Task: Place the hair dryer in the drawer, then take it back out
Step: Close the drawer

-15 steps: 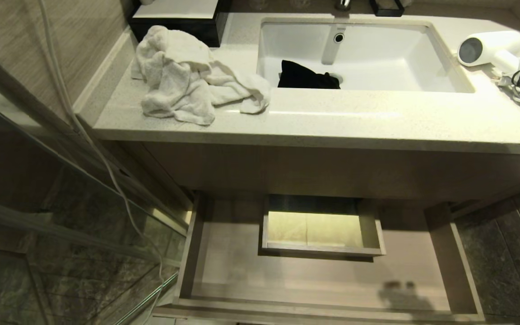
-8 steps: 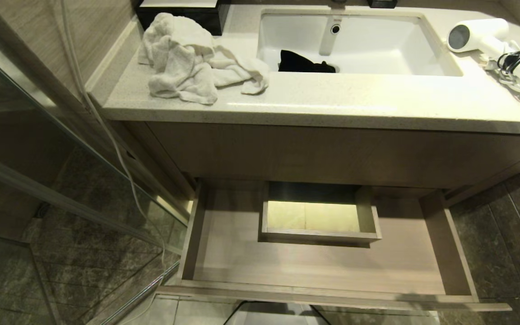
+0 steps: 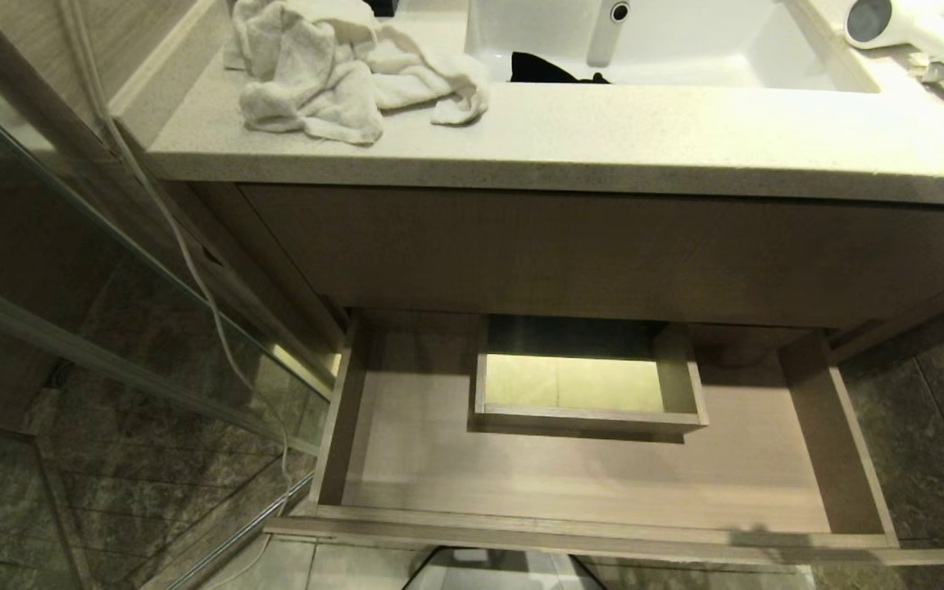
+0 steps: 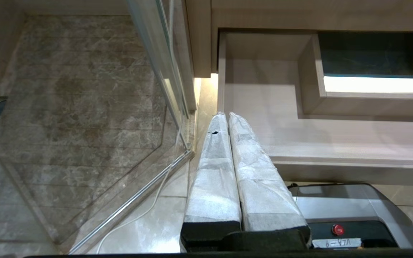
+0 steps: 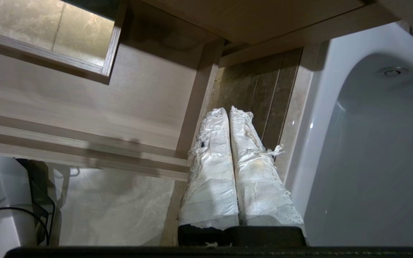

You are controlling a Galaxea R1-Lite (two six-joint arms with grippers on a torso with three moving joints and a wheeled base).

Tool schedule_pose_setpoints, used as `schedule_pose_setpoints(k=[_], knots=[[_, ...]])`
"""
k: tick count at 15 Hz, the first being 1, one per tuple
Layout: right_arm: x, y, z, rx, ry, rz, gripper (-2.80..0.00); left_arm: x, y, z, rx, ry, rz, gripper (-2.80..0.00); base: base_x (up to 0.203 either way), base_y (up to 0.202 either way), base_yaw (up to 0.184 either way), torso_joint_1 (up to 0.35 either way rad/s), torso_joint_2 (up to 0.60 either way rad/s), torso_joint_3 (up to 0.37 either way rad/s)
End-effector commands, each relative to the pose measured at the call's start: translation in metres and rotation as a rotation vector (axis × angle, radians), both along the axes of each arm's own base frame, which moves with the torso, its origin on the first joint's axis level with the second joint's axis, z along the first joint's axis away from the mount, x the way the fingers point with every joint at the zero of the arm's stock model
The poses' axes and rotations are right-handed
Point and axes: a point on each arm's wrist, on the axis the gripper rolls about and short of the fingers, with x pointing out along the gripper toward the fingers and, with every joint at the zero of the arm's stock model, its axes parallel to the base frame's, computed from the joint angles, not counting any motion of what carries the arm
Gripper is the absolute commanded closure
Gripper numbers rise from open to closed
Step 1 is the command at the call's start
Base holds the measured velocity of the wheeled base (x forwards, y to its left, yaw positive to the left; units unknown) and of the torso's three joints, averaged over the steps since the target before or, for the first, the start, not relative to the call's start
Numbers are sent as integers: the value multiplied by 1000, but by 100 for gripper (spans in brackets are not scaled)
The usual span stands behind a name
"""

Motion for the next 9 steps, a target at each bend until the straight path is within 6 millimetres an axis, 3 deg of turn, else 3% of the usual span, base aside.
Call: schedule_pose_setpoints(k=[1, 9], knots=[[-1, 1, 0, -5, -3, 4, 0, 0, 0, 0, 0, 1, 0, 0, 0, 0, 0, -309, 554, 245], [-1, 1, -4, -6, -4, 2, 0, 0, 0, 0, 0, 1, 0, 0, 0, 0, 0, -304, 525, 221]])
